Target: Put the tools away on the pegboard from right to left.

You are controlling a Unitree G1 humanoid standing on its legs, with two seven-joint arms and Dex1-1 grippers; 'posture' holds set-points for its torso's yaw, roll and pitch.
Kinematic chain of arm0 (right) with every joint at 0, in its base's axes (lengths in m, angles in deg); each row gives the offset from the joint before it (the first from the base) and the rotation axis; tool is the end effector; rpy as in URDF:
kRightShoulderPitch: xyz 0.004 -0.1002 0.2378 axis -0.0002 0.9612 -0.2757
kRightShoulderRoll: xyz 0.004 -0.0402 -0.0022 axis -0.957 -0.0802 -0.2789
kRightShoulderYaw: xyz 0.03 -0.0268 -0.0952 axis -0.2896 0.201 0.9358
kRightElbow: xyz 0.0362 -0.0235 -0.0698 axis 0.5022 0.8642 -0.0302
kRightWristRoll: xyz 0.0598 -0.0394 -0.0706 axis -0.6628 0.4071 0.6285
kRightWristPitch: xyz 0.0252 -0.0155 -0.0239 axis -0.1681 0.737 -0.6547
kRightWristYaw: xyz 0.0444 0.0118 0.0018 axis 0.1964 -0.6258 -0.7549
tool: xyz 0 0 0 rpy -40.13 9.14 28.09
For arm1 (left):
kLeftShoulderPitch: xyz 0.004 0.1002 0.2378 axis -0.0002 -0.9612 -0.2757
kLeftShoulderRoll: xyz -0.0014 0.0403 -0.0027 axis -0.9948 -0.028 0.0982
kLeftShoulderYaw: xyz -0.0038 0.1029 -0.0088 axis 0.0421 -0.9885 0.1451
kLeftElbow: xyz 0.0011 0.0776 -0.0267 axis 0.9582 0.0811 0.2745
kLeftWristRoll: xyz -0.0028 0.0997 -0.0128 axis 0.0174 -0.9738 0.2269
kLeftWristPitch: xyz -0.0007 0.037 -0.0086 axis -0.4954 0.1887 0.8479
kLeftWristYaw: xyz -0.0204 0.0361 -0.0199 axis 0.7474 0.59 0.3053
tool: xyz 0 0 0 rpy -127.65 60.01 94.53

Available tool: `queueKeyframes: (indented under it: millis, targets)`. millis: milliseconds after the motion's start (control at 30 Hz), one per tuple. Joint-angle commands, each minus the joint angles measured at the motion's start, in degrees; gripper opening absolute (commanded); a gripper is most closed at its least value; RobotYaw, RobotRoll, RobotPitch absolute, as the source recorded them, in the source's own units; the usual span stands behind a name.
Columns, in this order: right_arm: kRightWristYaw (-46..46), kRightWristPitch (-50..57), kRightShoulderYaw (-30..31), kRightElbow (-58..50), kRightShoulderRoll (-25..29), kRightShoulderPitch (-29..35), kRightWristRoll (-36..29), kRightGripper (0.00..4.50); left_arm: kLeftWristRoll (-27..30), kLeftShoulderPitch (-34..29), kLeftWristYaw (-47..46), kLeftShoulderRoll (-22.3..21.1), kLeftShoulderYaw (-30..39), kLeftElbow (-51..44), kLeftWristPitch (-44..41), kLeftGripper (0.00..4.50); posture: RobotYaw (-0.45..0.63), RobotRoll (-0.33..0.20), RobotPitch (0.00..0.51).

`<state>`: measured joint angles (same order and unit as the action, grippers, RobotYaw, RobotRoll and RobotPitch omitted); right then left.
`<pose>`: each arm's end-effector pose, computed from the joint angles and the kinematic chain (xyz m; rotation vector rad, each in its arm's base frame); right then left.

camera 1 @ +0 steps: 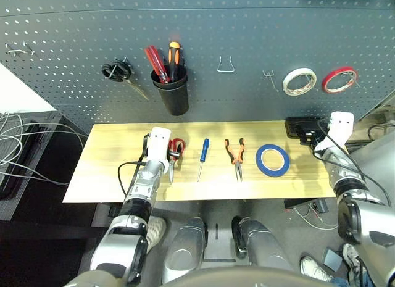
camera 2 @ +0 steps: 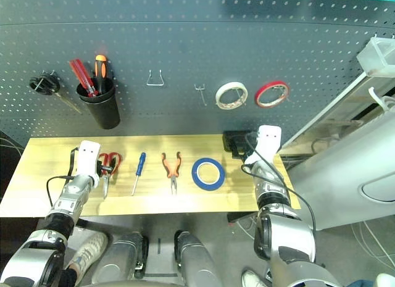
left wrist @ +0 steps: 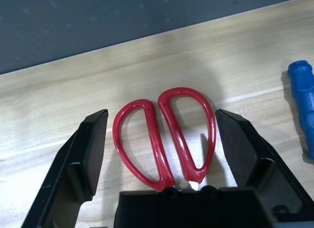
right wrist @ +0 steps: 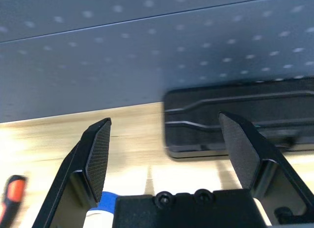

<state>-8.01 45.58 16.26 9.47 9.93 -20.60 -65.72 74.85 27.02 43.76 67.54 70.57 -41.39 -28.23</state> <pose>0.2858 -0.2716 0.0369 0.0789 0.2062 0.0625 0.2565 0.2104 0.0016 0.2421 0.3791 -0.0314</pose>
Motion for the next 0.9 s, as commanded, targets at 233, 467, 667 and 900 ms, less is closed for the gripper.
queueKeyframes:
  millis: [233, 467, 667, 900]
  targets:
    - [-1.4, 1.3, -1.0, -1.1, 0.9, 0.6, -1.2, 4.50, 0.4, 2.1, 3.8, -0.7, -0.3, -0.7, 1.8, 4.47, 0.04, 0.000, 0.181]
    - [1.2, 9.8, 0.8, -4.7, 1.2, 2.6, 0.2, 4.50, -1.6, -0.9, 13.0, -0.3, -6.6, -8.0, 2.1, 4.47, 0.04, 0.000, 0.212]
    - [1.0, 16.3, 3.5, -6.1, -0.6, 2.3, 1.6, 4.50, -2.7, -3.6, 14.2, 2.0, -10.5, -13.6, 0.7, 4.47, 0.04, 0.000, 0.243]
    - [0.3, 19.1, 7.4, -7.5, -1.8, 2.3, 4.3, 4.50, -3.3, -5.3, 13.9, 4.2, -12.2, -17.3, -1.6, 4.47, 0.04, 0.000, 0.277]
